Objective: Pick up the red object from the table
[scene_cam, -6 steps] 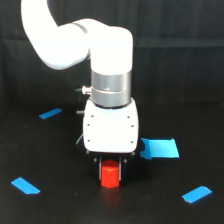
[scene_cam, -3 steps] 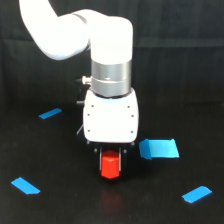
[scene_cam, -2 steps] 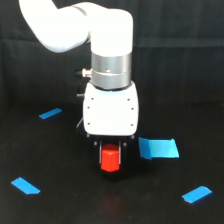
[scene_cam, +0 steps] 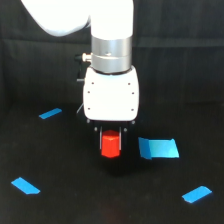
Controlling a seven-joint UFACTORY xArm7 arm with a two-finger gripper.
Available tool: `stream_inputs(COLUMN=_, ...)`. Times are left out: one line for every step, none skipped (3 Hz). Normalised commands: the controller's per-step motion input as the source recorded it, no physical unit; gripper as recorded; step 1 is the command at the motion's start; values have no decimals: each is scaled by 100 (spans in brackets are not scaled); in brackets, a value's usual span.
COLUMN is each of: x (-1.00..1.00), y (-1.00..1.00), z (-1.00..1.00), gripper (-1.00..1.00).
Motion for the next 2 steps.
stream_inputs(x=0, y=19, z=91, gripper=-100)
stream_inputs(x=-1, y=11, z=99, gripper=-100)
